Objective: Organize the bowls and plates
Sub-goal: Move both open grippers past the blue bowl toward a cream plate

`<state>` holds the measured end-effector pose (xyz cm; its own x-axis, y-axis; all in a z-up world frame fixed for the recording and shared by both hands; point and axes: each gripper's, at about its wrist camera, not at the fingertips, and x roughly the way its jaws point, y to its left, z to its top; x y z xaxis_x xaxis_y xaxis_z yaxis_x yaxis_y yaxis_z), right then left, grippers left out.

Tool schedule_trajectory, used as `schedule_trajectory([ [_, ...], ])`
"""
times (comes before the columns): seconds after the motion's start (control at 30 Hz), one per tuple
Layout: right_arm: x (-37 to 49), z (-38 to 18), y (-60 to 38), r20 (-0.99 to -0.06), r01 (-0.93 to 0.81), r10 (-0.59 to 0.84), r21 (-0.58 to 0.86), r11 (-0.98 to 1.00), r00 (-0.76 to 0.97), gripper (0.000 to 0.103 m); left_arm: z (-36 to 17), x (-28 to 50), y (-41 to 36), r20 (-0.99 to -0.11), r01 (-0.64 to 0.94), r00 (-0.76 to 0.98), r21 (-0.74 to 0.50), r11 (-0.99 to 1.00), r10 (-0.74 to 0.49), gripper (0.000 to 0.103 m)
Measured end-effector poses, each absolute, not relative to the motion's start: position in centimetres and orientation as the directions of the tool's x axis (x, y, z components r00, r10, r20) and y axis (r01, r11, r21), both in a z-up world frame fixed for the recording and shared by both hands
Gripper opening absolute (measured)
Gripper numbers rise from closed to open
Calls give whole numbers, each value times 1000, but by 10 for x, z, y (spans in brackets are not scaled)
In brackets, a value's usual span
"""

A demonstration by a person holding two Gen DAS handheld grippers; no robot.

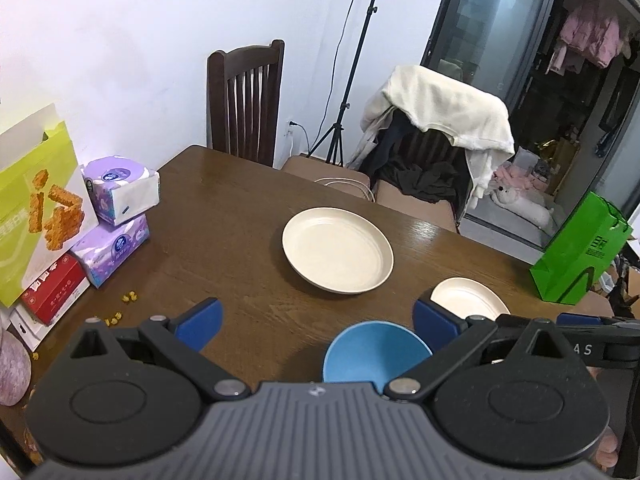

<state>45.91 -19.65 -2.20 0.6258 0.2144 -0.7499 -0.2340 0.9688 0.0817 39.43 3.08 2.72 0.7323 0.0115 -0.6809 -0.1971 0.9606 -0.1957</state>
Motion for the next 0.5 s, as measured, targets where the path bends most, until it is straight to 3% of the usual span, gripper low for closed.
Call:
schedule_trajectory([
  [0.5, 522, -32, -198, -777, -233, 210, 84, 969, 593, 103, 12, 452, 29, -721, -234, 691, -166, 958, 44, 103],
])
